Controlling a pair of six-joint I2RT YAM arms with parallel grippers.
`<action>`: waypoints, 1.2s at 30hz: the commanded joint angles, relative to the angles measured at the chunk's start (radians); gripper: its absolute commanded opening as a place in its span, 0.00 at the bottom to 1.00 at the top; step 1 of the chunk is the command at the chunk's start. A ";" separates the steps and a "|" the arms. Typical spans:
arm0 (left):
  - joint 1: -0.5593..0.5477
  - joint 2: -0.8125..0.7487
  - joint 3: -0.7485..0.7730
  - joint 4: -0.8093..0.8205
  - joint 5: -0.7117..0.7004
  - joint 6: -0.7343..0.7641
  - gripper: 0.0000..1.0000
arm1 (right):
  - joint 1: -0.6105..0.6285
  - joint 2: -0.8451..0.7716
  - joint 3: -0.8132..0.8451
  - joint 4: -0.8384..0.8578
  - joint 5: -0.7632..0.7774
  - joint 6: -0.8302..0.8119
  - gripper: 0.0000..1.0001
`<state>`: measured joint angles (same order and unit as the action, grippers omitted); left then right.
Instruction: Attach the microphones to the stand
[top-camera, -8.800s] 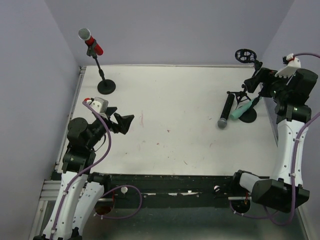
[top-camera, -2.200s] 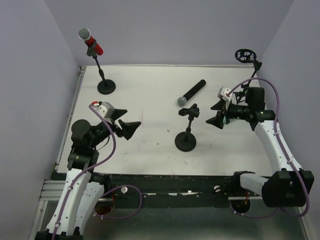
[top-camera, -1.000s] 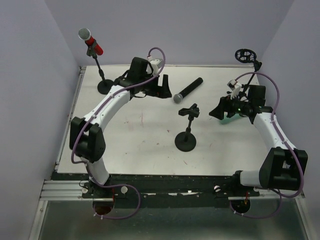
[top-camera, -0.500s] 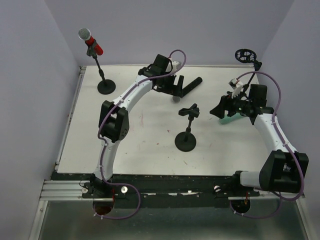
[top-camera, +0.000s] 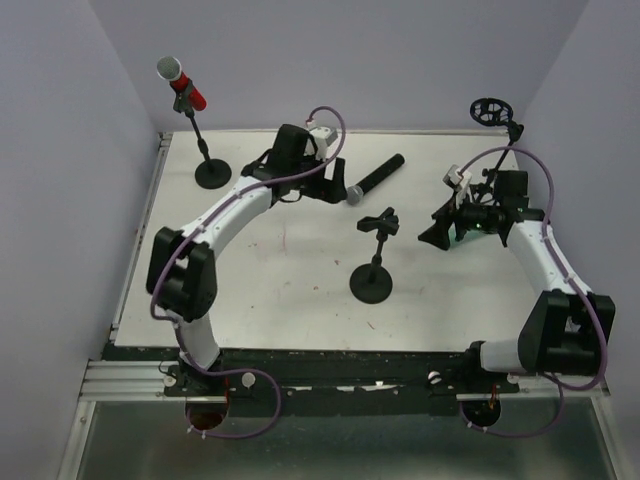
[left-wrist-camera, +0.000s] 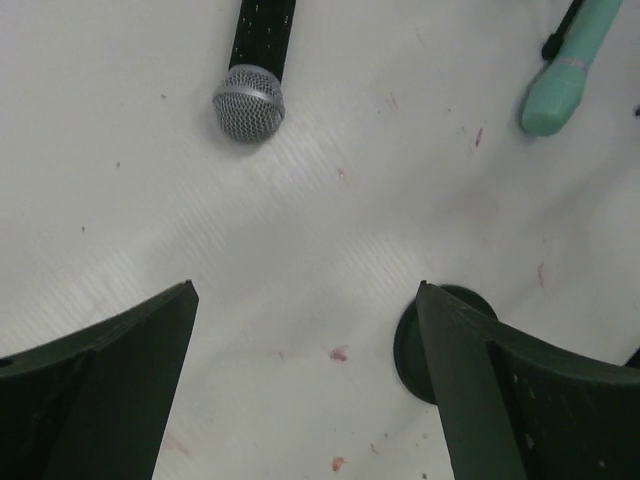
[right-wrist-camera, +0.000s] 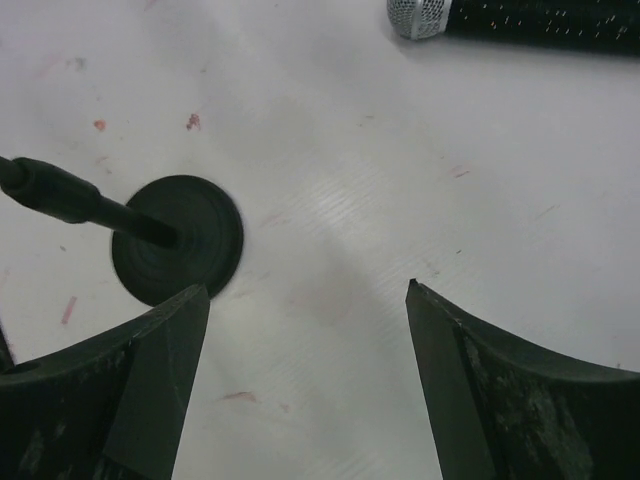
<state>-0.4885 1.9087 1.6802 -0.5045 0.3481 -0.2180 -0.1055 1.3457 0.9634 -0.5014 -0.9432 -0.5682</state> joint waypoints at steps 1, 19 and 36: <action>0.070 -0.434 -0.364 0.282 -0.006 -0.049 0.99 | 0.003 0.119 0.138 -0.112 -0.025 -0.482 0.90; 0.169 -1.109 -0.930 0.258 -0.115 0.177 0.98 | 0.285 0.897 0.974 -0.298 0.224 -0.988 1.00; 0.169 -1.085 -0.907 0.256 -0.081 0.166 0.98 | 0.328 1.109 1.098 -0.325 0.320 -0.862 0.73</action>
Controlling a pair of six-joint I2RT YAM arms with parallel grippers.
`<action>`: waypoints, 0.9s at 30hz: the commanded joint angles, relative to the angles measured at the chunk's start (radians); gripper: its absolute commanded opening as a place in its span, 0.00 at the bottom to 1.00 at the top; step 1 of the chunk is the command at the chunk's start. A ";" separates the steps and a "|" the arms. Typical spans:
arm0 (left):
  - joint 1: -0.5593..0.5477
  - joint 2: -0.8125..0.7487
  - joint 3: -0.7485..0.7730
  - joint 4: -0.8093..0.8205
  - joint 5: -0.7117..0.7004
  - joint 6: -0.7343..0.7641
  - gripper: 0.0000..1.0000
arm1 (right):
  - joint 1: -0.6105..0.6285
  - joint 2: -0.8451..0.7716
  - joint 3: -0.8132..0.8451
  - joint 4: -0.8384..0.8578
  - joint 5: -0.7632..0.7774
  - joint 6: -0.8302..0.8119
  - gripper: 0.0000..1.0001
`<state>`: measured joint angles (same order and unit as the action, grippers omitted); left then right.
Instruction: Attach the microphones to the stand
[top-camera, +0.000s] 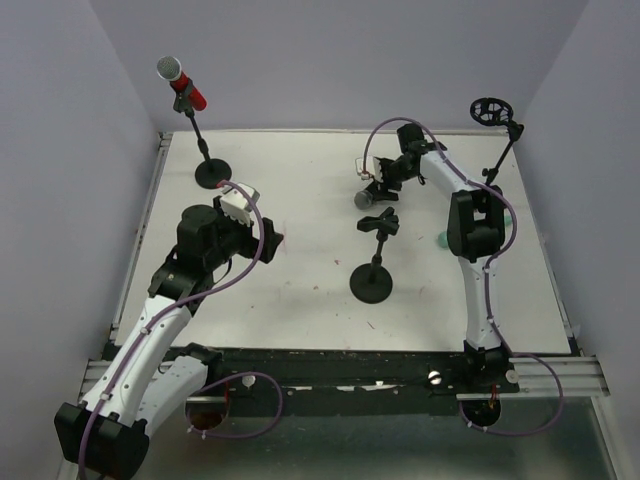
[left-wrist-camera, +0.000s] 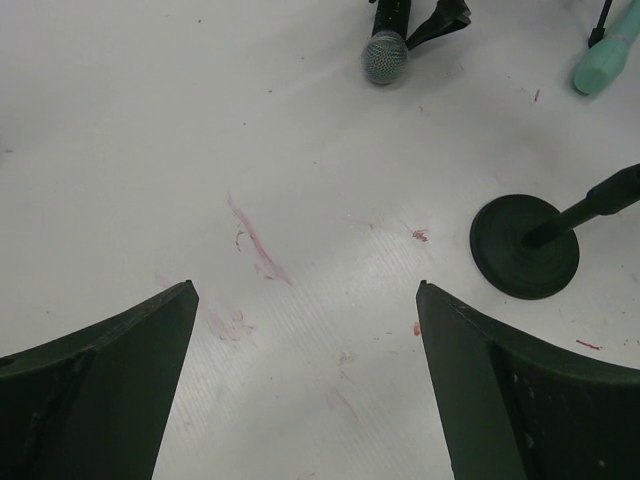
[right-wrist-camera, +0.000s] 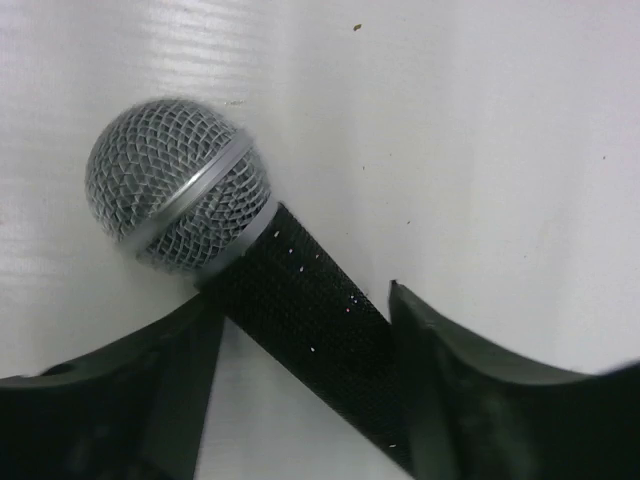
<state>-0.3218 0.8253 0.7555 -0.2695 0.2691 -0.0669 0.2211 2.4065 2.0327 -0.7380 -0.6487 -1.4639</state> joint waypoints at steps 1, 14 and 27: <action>0.003 -0.002 0.019 0.023 -0.002 0.015 0.98 | 0.003 0.051 0.034 -0.098 0.024 0.054 0.62; 0.003 -0.032 0.007 0.045 0.030 -0.002 0.98 | 0.106 -0.085 -0.095 0.055 -0.094 0.564 0.16; 0.089 -0.025 -0.189 0.621 0.245 -0.692 0.98 | 0.092 -0.337 -0.184 0.428 -0.307 1.436 0.11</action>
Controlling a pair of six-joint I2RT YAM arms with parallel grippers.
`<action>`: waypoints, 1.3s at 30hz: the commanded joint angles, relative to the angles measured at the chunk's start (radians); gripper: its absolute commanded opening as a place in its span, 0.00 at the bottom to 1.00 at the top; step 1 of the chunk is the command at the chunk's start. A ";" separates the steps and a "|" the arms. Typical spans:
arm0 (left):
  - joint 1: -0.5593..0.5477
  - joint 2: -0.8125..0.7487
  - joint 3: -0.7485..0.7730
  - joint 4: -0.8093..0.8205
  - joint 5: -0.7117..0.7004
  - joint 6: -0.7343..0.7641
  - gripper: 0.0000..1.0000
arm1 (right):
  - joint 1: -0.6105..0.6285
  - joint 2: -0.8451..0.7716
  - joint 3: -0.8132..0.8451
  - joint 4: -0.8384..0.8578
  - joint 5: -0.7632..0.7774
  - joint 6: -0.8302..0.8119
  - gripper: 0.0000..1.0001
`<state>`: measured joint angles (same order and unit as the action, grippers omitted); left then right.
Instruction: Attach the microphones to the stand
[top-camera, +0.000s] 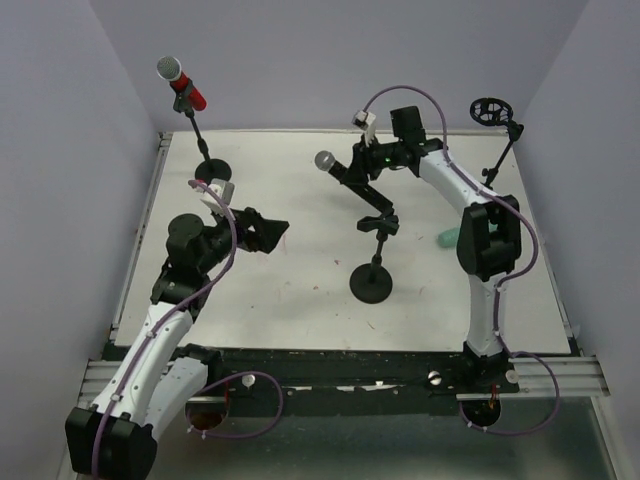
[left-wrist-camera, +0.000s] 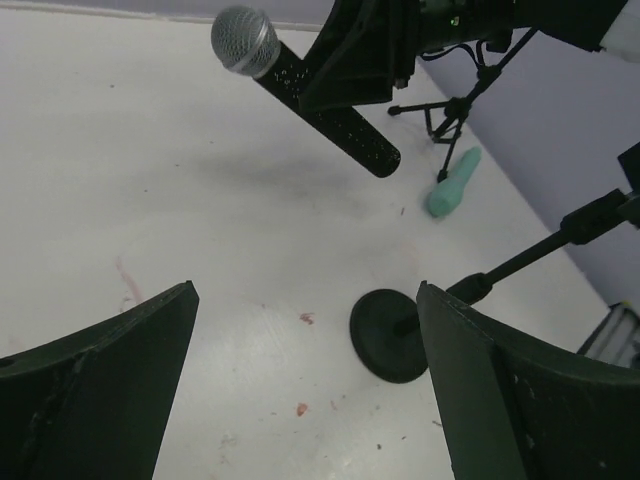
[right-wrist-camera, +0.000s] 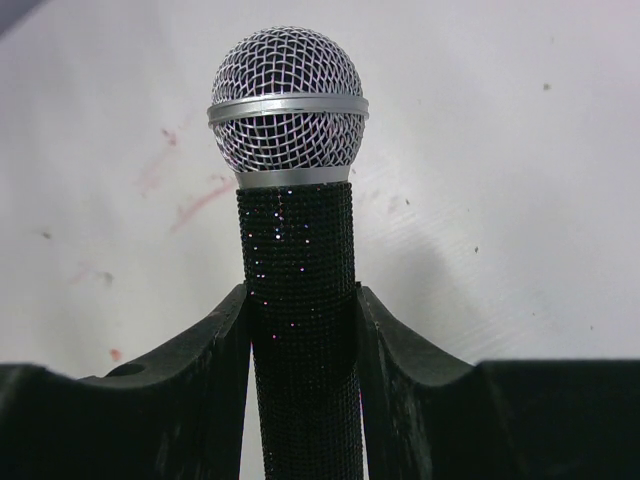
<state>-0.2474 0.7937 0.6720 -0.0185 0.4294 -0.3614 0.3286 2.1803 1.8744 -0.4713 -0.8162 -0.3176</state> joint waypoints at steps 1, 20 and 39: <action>0.014 0.027 -0.124 0.470 0.074 -0.483 0.99 | -0.019 -0.125 -0.035 0.187 -0.165 0.314 0.11; -0.191 0.519 0.222 0.764 -0.090 -0.636 0.94 | -0.026 -0.352 -0.242 0.691 -0.451 0.804 0.10; -0.276 0.665 0.411 0.674 -0.204 -0.547 0.79 | -0.026 -0.401 -0.339 0.996 -0.546 1.052 0.10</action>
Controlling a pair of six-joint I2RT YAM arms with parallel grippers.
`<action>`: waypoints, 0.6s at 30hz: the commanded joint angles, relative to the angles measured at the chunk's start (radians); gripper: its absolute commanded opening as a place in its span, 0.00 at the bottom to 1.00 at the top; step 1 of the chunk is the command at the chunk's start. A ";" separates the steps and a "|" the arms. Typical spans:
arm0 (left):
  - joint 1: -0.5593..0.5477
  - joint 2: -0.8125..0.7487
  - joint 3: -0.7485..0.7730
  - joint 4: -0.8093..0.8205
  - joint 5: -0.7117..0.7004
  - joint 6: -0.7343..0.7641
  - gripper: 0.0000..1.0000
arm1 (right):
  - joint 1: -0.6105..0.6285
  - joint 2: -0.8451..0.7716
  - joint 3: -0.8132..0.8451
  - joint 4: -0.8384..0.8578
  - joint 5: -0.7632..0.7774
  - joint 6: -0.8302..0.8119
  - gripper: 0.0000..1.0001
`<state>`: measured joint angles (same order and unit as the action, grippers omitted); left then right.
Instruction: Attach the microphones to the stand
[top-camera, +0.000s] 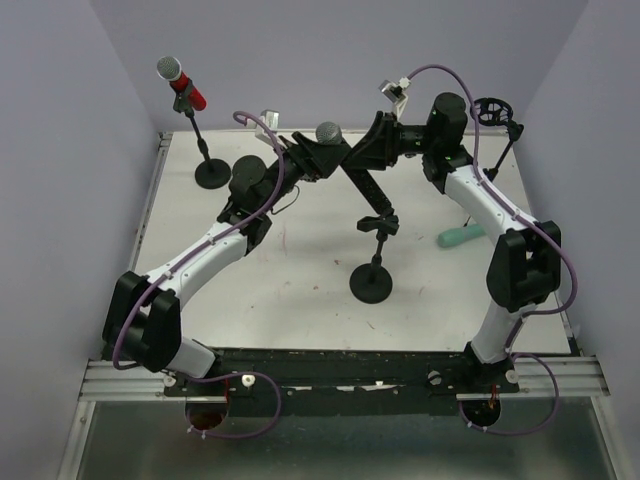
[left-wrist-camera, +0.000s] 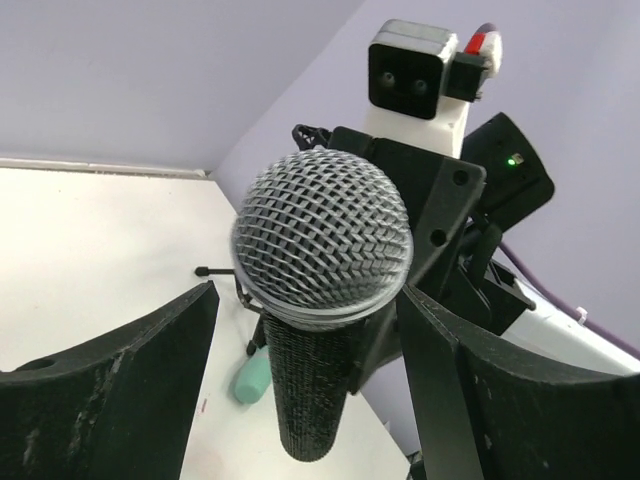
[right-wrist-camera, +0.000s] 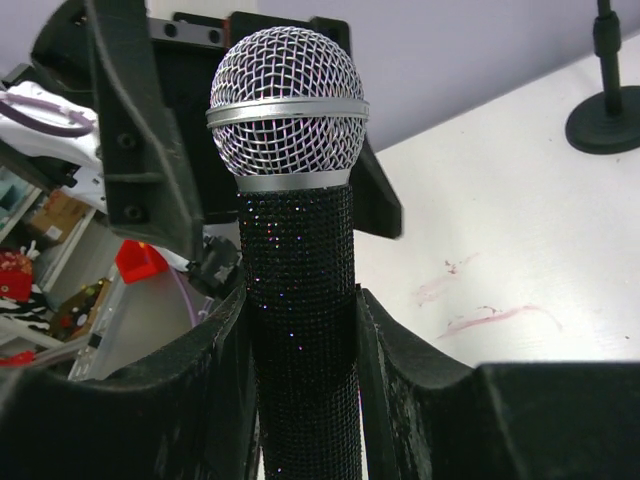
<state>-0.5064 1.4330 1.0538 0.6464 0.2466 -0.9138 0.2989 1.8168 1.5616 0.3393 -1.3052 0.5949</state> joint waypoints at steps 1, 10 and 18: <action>-0.020 0.030 0.032 0.009 -0.020 0.007 0.79 | 0.003 -0.034 -0.035 0.216 -0.060 0.172 0.10; -0.030 0.047 0.061 0.044 -0.010 0.010 0.43 | 0.002 -0.024 -0.057 0.282 -0.071 0.217 0.11; -0.017 -0.028 0.038 0.079 0.003 0.085 0.00 | -0.003 -0.040 0.000 -0.047 -0.039 -0.065 0.58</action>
<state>-0.5381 1.4792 1.0920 0.6659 0.2474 -0.8902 0.2993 1.8118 1.5188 0.4976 -1.3361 0.7197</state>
